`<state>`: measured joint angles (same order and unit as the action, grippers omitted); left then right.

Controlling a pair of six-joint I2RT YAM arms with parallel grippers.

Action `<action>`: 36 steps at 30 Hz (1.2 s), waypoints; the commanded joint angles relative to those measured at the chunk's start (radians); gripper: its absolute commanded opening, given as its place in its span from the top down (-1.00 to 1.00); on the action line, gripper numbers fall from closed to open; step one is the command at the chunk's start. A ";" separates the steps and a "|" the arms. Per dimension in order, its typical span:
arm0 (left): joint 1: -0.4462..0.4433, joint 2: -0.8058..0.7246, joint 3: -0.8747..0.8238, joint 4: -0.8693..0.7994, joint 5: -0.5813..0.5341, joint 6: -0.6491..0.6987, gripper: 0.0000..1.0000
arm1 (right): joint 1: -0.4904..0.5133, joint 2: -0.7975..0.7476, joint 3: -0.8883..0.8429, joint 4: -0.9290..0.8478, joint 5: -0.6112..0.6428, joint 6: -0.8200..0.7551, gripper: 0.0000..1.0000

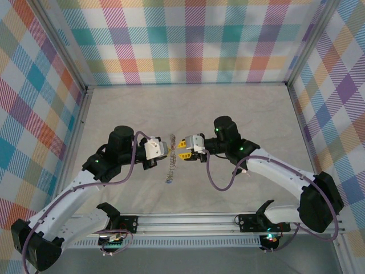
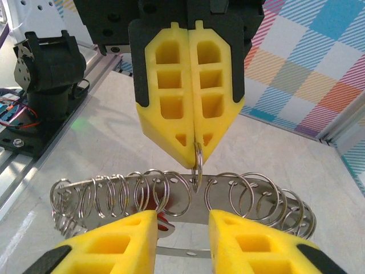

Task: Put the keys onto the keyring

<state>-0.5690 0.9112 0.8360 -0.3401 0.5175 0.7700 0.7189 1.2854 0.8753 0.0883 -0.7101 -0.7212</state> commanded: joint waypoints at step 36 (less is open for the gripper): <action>-0.008 0.027 0.047 0.008 0.055 0.028 1.00 | 0.047 0.038 0.037 0.080 0.002 0.034 0.70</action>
<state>-0.5694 0.9436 0.8482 -0.3649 0.5404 0.7982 0.7544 1.3289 0.8867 0.1421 -0.6735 -0.6891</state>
